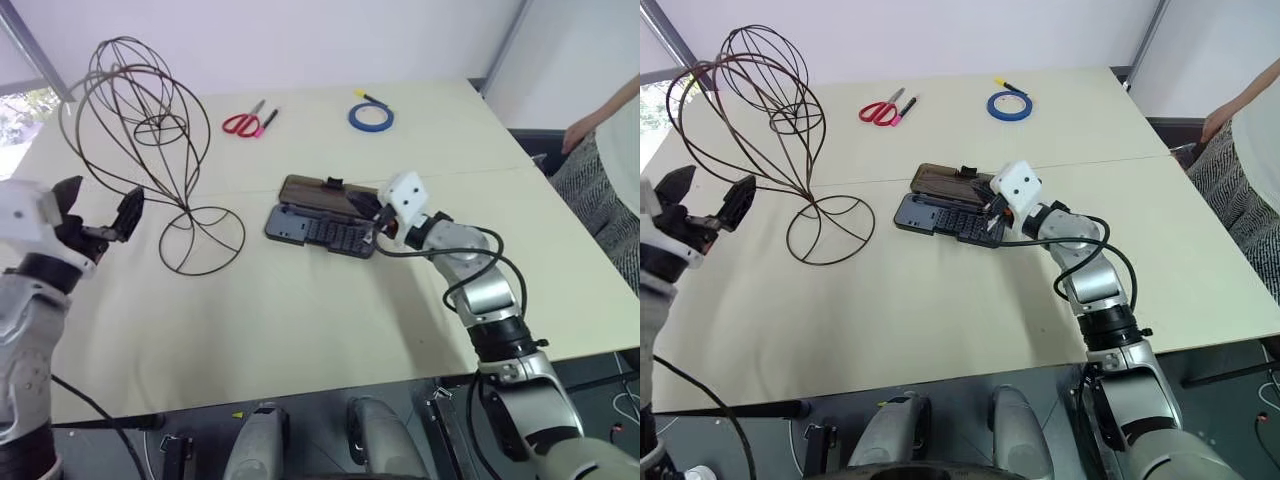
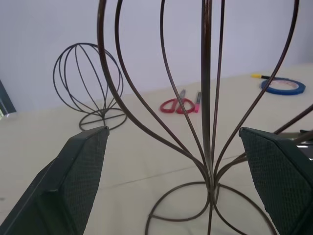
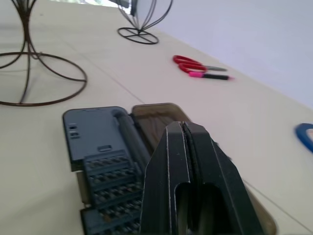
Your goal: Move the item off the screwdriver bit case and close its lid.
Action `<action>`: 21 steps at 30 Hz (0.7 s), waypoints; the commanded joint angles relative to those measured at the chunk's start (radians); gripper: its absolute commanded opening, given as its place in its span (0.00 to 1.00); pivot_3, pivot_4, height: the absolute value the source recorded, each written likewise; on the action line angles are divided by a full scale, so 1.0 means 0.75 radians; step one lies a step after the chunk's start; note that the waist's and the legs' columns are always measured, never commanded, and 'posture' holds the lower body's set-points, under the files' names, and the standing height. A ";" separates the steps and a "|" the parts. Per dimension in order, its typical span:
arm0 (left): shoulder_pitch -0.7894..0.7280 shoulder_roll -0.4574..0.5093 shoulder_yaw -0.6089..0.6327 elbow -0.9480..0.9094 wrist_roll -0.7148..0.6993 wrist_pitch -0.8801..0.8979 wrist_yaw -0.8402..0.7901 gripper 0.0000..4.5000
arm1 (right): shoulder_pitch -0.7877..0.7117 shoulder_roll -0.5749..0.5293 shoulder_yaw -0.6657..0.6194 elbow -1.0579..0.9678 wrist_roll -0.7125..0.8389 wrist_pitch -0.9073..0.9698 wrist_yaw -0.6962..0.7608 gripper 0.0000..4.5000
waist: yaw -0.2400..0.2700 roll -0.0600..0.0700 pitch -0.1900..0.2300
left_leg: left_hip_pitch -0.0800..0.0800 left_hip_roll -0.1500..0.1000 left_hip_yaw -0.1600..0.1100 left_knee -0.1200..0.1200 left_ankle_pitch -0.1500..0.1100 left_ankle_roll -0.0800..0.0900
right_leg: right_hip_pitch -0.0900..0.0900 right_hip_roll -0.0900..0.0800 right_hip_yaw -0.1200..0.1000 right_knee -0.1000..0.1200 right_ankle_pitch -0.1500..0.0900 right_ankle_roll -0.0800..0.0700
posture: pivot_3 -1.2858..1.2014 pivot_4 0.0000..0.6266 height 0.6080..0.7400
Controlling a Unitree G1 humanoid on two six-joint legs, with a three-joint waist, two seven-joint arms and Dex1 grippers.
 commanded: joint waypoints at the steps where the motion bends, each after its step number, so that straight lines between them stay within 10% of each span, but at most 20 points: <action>1: -0.035 -0.002 -0.012 0.005 0.031 -0.053 -0.013 0.87 | 0.008 -0.008 -0.033 -0.083 -0.003 0.005 -0.023 0.00 | -0.001 0.000 0.000 | 0.000 0.000 0.000 0.000 0.000 0.000 | 0.000 0.000 0.000 0.000 0.000 0.000 | 0.52 0.24 1.00; 9: -0.004 -0.016 -0.012 -0.014 0.026 -0.044 -0.044 0.02 | 0.019 -0.007 -0.030 -0.104 -0.006 0.019 -0.032 0.00 | -0.001 0.000 0.000 | 0.000 0.000 0.000 0.000 0.000 0.000 | 0.000 0.000 0.000 0.000 0.000 0.000 | 0.52 0.24 1.00; 21: -0.052 -0.032 0.027 0.069 0.276 -0.174 0.165 0.01 | -0.011 0.012 -0.009 -0.049 -0.019 -0.022 -0.029 0.00 | -0.008 0.000 0.000 | 0.001 0.000 0.000 0.000 0.000 0.000 | 0.000 0.001 0.000 0.001 0.000 0.000 | 0.52 0.24 1.00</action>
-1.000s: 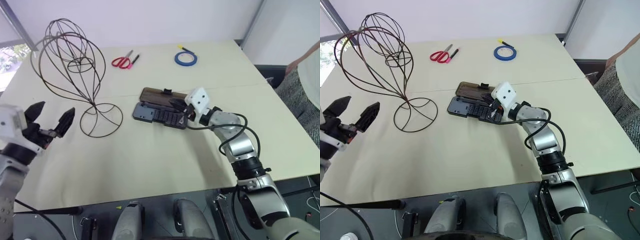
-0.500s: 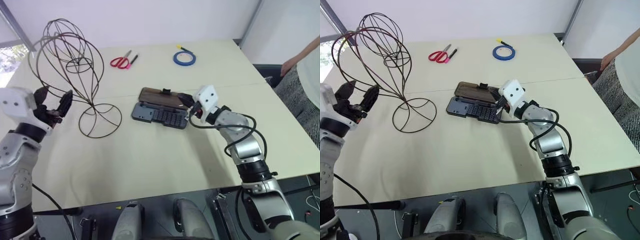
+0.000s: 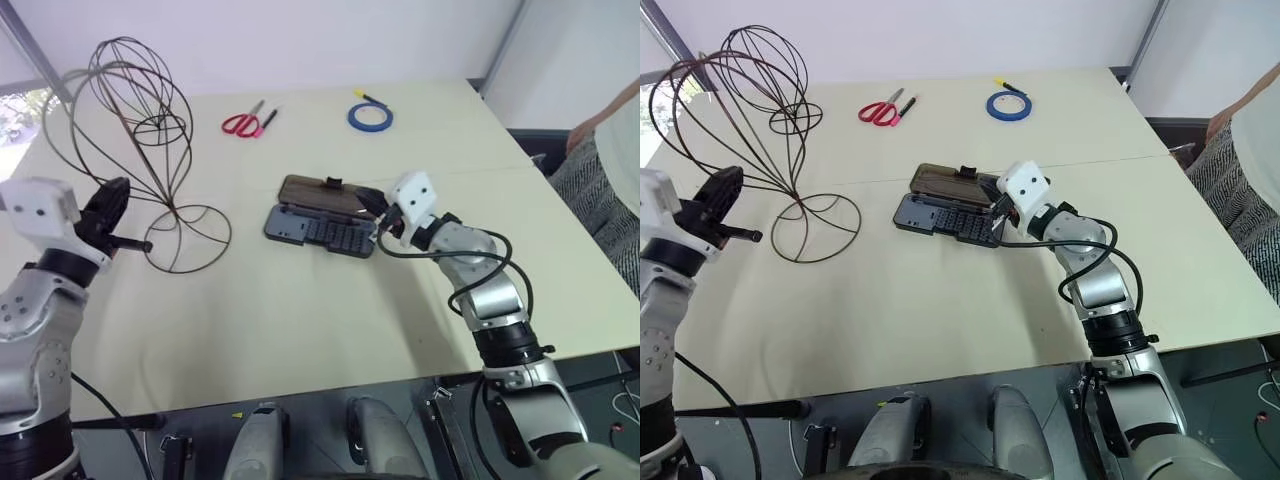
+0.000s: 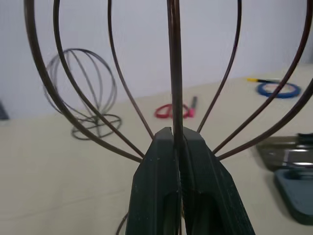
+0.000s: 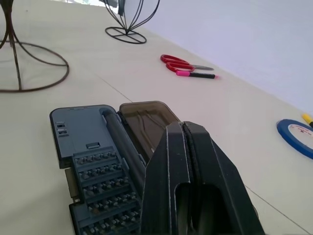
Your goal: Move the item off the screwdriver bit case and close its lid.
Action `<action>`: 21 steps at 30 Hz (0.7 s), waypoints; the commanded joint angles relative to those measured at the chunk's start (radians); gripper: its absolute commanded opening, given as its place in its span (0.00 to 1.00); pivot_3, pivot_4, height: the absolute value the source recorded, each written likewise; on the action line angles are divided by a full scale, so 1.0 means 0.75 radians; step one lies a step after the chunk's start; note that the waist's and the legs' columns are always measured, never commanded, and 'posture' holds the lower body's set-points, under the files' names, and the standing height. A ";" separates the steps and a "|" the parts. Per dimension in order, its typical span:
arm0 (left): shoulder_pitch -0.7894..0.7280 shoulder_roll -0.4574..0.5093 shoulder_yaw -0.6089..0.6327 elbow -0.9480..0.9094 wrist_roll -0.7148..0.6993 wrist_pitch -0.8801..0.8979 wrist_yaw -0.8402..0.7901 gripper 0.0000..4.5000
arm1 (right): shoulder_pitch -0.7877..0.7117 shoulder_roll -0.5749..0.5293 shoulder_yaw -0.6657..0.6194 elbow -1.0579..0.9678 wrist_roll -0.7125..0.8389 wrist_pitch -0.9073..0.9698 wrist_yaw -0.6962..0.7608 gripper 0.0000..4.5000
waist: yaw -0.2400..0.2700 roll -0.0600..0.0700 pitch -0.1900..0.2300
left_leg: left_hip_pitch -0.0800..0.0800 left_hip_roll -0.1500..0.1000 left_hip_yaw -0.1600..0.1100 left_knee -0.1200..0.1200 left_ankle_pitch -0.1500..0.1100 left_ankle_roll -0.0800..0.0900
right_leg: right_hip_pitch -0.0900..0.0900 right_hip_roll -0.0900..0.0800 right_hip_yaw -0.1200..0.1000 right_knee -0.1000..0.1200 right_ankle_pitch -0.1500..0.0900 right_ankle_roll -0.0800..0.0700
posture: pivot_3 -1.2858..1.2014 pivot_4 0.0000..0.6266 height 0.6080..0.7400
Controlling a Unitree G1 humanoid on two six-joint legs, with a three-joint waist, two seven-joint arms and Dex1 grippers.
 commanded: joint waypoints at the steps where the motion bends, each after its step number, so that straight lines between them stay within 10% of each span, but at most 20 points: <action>1: -0.024 0.013 0.098 0.068 0.145 -0.102 0.119 0.01 | -0.031 0.012 -0.002 -0.019 -0.010 -0.035 -0.004 0.00 | -0.003 0.000 0.000 | 0.000 0.000 0.000 -0.001 0.000 0.000 | 0.000 0.000 0.000 0.000 0.000 0.000 | 0.52 0.24 1.00; 21: -0.573 0.244 0.045 1.277 0.474 -0.742 0.284 0.01 | -0.044 0.061 0.018 -0.007 -0.022 -0.051 0.002 0.00 | 0.008 -0.001 0.000 | -0.001 -0.001 -0.001 -0.001 0.000 -0.001 | -0.001 -0.002 -0.002 0.000 0.001 0.000 | 0.52 0.24 1.00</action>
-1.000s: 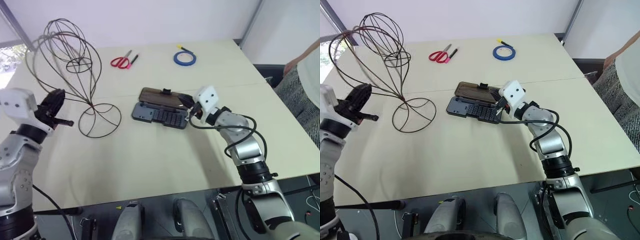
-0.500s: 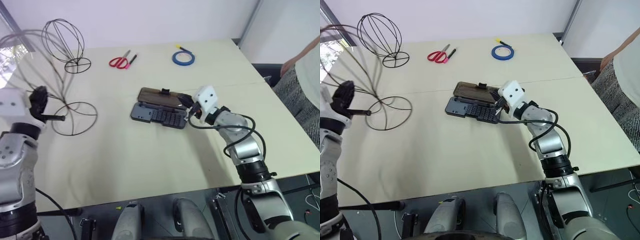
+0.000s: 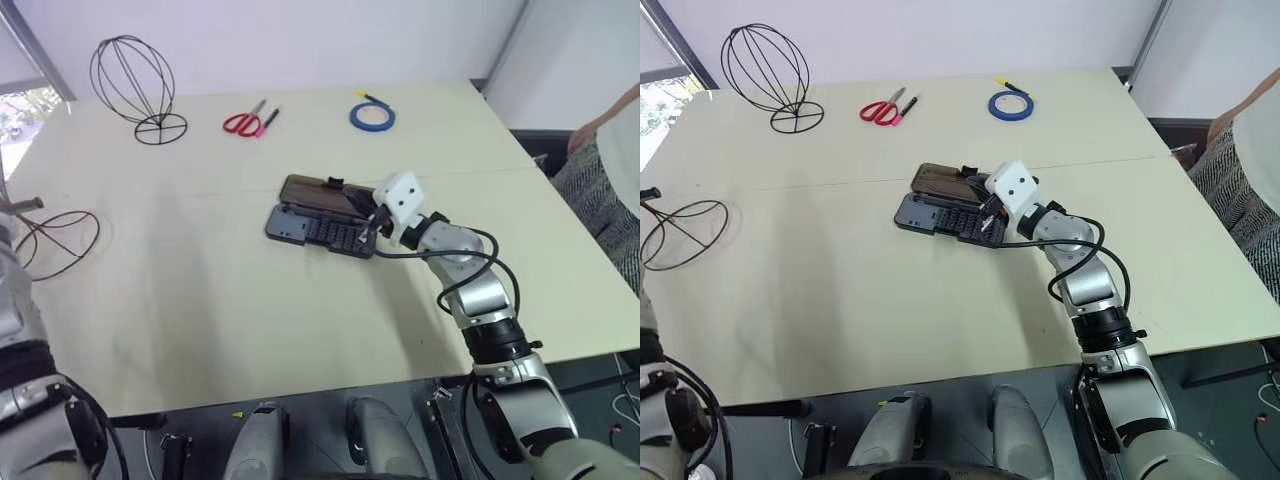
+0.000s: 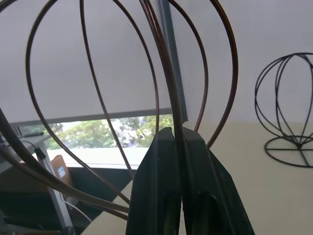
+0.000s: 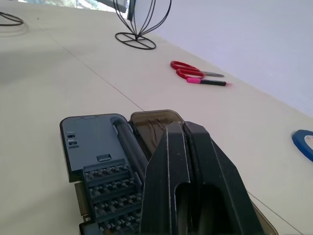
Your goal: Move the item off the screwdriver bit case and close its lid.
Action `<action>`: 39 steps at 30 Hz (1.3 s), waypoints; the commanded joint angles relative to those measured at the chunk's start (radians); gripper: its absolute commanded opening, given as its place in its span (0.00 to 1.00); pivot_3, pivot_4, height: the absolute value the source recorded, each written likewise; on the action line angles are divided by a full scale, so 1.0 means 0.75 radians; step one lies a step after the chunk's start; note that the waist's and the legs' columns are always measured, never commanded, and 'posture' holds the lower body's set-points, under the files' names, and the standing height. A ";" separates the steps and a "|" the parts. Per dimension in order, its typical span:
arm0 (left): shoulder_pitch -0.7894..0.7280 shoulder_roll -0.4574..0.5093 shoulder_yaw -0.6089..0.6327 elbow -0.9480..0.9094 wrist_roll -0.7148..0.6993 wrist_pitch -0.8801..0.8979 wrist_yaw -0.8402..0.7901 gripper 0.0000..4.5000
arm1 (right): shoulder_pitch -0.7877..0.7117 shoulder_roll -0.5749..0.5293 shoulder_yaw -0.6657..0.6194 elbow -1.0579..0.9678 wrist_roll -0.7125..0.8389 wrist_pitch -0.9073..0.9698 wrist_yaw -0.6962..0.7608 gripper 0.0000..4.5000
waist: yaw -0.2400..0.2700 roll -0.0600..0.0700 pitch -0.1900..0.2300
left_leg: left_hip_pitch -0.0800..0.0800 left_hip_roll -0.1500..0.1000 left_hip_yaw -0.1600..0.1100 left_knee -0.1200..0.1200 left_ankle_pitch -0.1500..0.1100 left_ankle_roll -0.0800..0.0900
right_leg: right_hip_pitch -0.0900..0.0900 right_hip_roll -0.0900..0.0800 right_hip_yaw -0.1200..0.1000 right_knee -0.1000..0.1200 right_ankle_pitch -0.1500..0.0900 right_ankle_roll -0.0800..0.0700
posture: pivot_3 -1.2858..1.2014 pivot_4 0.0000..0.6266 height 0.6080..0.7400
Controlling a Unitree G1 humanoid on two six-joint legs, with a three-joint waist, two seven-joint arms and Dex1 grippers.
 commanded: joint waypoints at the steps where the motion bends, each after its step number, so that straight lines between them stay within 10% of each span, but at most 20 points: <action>1: -0.086 0.077 -0.069 0.131 0.082 -0.136 -0.008 0.01 | -0.014 0.010 -0.009 -0.056 0.005 -0.015 -0.006 0.00 | -0.001 0.000 0.000 | 0.000 0.000 0.000 0.000 0.000 0.000 | 0.000 0.000 0.000 0.000 0.000 0.000 | 0.52 0.24 1.00; 14: -0.256 0.204 -0.189 0.506 0.197 -0.372 0.108 0.01 | 0.011 0.019 -0.010 -0.093 0.004 0.006 -0.035 0.00 | -0.006 0.000 0.000 | -0.001 0.000 0.001 0.000 0.000 0.000 | -0.003 0.000 0.000 0.001 0.000 0.000 | 0.52 0.24 1.00; 35: 0.105 0.007 -0.016 0.227 0.052 -0.425 0.334 0.01 | -0.012 0.011 0.009 -0.072 -0.001 -0.010 -0.006 0.00 | -0.001 -0.001 -0.001 | -0.003 0.000 0.001 0.000 0.001 -0.001 | -0.006 -0.002 0.000 0.004 0.001 0.000 | 0.52 0.24 1.00; 39: 0.103 -0.002 -0.015 0.220 0.035 -0.410 0.309 0.32 | -0.015 0.010 0.008 -0.070 -0.004 -0.011 -0.003 0.00 | -0.003 -0.001 -0.001 | -0.003 0.000 0.001 0.000 0.001 -0.001 | -0.006 -0.002 0.000 0.004 0.001 0.000 | 0.52 0.24 1.00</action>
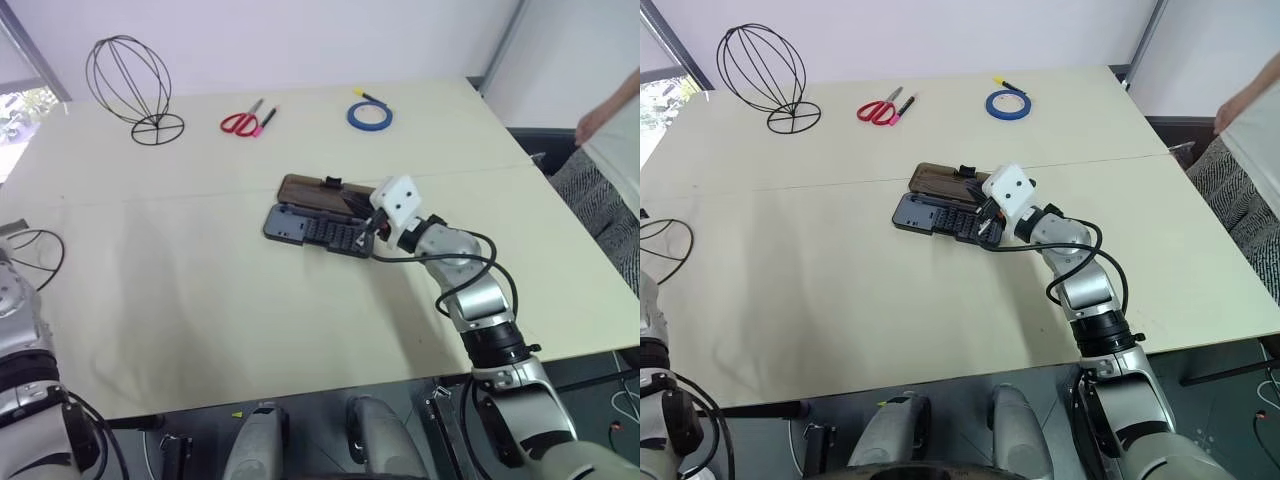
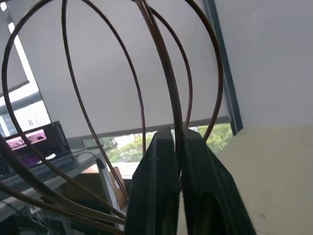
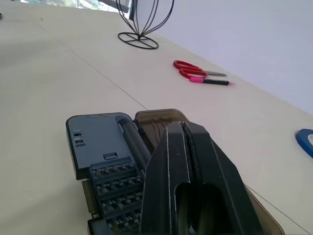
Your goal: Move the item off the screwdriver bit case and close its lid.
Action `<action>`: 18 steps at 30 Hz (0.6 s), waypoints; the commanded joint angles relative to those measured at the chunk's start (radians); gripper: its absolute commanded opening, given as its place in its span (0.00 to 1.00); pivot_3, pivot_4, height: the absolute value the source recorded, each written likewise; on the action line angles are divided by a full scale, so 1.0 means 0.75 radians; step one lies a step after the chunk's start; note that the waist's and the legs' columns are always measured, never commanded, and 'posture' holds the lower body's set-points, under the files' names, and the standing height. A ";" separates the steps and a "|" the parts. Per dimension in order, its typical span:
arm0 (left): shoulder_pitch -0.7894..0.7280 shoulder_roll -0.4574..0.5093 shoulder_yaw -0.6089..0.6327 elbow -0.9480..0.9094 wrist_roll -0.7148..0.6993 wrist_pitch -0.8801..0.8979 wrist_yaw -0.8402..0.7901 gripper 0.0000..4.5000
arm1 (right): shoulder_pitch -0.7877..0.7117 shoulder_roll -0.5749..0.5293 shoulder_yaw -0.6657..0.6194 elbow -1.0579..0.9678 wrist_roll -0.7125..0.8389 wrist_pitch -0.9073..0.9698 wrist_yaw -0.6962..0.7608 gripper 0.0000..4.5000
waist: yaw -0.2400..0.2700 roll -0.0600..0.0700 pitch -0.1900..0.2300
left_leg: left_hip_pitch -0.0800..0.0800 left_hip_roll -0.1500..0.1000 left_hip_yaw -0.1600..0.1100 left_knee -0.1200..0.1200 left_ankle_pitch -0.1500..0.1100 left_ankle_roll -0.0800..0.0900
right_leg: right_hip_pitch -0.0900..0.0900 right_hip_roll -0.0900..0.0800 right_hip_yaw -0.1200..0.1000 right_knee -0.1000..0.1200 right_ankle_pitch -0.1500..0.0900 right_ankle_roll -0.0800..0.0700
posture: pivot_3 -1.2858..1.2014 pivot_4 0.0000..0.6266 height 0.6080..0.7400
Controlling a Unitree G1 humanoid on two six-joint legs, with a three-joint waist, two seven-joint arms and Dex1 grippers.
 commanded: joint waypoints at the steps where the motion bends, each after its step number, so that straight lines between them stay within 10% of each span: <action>1: -0.001 0.011 0.026 -0.037 -0.029 0.009 -0.027 0.43 | -0.038 0.003 -0.008 -0.028 -0.002 -0.029 0.002 0.00 | 0.001 0.000 0.000 | 0.000 0.000 0.000 0.000 0.000 0.000 | 0.000 0.000 0.000 0.000 0.000 0.000 | 0.52 0.24 1.00; 6: -0.018 -0.005 0.004 -0.059 -0.053 0.023 -0.097 0.99 | -0.039 0.004 -0.009 -0.026 -0.005 -0.032 0.002 0.00 | 0.001 0.000 0.000 | 0.000 0.000 0.000 0.000 0.000 0.000 | 0.000 0.000 0.000 0.000 0.000 0.000 | 0.52 0.24 1.00; 18: 0.377 -0.323 -0.052 -0.796 -0.059 0.326 -0.097 0.99 | -0.004 0.006 -0.014 -0.055 -0.010 -0.033 -0.013 0.00 | 0.001 0.000 0.000 | 0.000 0.001 0.000 0.000 0.000 0.000 | 0.000 -0.001 0.001 0.000 0.000 0.000 | 0.52 0.24 1.00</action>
